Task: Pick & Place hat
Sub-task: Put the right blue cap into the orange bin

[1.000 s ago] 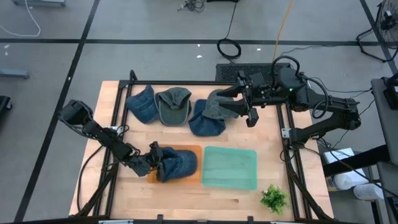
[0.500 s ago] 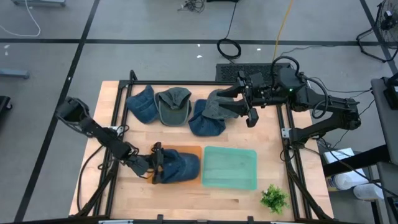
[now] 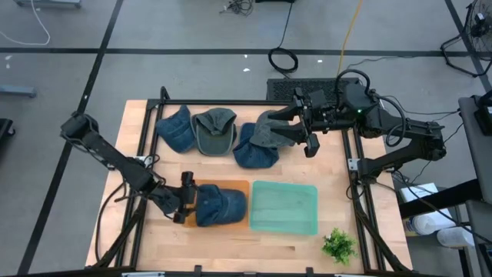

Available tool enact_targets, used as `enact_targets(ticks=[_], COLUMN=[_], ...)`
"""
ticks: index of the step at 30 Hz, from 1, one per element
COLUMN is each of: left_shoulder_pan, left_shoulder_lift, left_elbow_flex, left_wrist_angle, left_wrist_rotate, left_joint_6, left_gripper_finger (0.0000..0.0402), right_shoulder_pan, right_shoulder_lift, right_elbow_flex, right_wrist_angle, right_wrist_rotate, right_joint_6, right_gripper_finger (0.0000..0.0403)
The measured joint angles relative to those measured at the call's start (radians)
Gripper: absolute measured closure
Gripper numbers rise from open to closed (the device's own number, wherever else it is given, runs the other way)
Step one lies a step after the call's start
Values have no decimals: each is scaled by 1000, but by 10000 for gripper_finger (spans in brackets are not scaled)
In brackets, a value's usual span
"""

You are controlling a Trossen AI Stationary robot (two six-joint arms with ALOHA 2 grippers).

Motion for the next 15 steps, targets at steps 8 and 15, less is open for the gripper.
enact_targets(ticks=[8,15], left_shoulder_pan=[30,37], left_shoulder_lift=[-33,-52], left_elbow_flex=[156,273], left_wrist_angle=[-284,-528], left_wrist_rotate=[7,8], left_joint_6=[49,51], left_gripper_finger=[76,91], right_shoulder_pan=[0,0], right_shoulder_lift=[0,0], right_elbow_flex=[0,0], right_wrist_angle=[0,0], right_wrist_rotate=[2,2], right_joint_6=[0,0], right_gripper_finger=[232,232])
